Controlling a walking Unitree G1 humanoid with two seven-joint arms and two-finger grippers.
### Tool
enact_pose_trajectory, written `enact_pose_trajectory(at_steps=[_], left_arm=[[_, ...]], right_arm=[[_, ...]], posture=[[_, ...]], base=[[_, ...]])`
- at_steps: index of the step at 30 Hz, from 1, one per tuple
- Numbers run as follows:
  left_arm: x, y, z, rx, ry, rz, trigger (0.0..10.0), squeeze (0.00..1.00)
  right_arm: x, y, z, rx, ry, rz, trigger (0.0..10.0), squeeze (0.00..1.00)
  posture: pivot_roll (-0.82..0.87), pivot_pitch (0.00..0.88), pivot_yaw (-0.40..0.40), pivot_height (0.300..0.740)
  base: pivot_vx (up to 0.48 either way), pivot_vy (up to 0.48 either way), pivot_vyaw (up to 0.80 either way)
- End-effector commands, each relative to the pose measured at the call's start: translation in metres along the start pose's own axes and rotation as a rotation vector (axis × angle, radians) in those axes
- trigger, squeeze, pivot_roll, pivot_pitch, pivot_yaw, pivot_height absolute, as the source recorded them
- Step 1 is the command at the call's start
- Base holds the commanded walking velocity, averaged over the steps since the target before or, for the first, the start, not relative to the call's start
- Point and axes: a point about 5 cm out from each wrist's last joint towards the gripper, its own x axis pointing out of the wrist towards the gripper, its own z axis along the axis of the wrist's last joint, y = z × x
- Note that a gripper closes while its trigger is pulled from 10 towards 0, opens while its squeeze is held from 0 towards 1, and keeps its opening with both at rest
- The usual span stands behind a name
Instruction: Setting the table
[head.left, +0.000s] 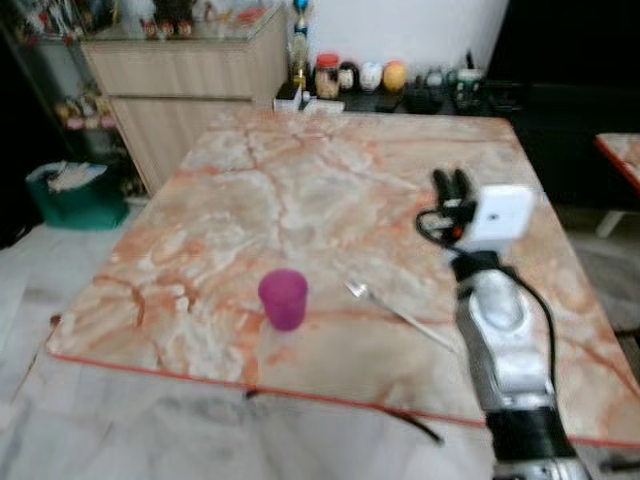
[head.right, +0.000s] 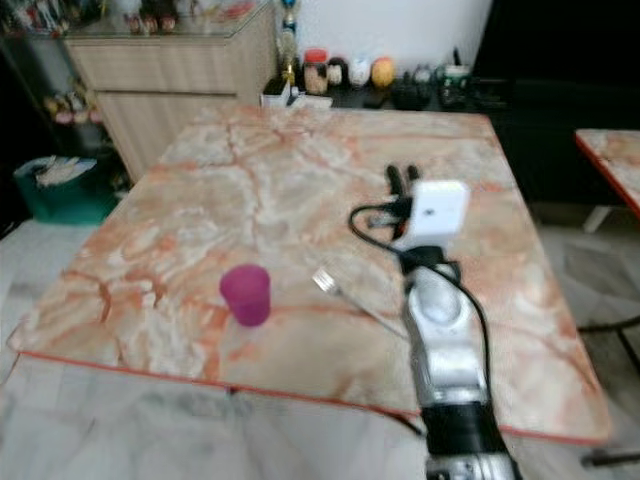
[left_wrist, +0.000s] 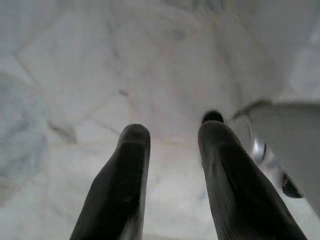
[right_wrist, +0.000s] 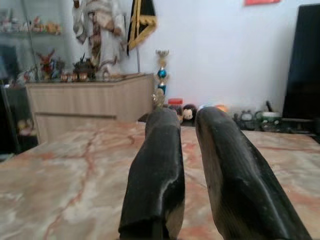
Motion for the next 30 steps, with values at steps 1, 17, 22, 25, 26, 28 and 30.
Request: enact_pose_trajectory(at_steps=[1,17,22,25,26,28,30], left_arm=[[0.0,-0.004,-0.004,-0.011,0.016,-0.011,10.0,0.0],[0.001,-0.006,-0.004,-0.009,0.029,-0.027,10.0,0.0],[0.001,-0.006,-0.004,-0.014,0.028,-0.029,10.0,0.0],[0.001,-0.006,-0.005,-0.013,0.035,-0.033,10.0,0.0],[0.001,-0.006,-0.005,-0.014,0.036,-0.034,10.0,0.0],[0.001,-0.006,-0.005,-0.015,0.037,-0.035,10.0,0.0],[0.001,-0.007,-0.005,-0.016,0.037,-0.035,10.0,0.0]], right_arm=[[-0.003,-0.007,-0.002,-0.01,0.032,0.016,10.0,0.0],[-0.017,-0.009,-0.048,-0.224,0.456,0.47,10.0,1.0],[-0.014,-0.001,-0.051,-0.198,0.5,0.547,10.0,1.0],[-0.011,0.002,-0.053,-0.192,0.521,0.547,10.0,1.0],[-0.011,0.002,-0.055,-0.193,0.537,0.54,10.0,1.0],[-0.011,0.002,-0.056,-0.187,0.551,0.53,10.0,1.0],[-0.012,0.002,-0.059,-0.177,0.572,0.527,10.0,1.0]], posture=[[-0.08,0.0,0.046,0.74],[-0.09,0.0,0.049,0.74],[-0.08,0.0,0.048,0.74],[-0.08,0.0,0.046,0.74],[-0.08,0.0,0.046,0.74],[-0.08,0.0,0.048,0.74],[-0.08,0.0,0.049,0.74]], base=[[0.0,0.0,0.0],[0.0,0.0,0.0],[0.0,0.0,0.0],[0.0,0.0,0.0],[0.0,0.0,0.0],[0.0,0.0,0.0],[0.0,0.0,0.0]])
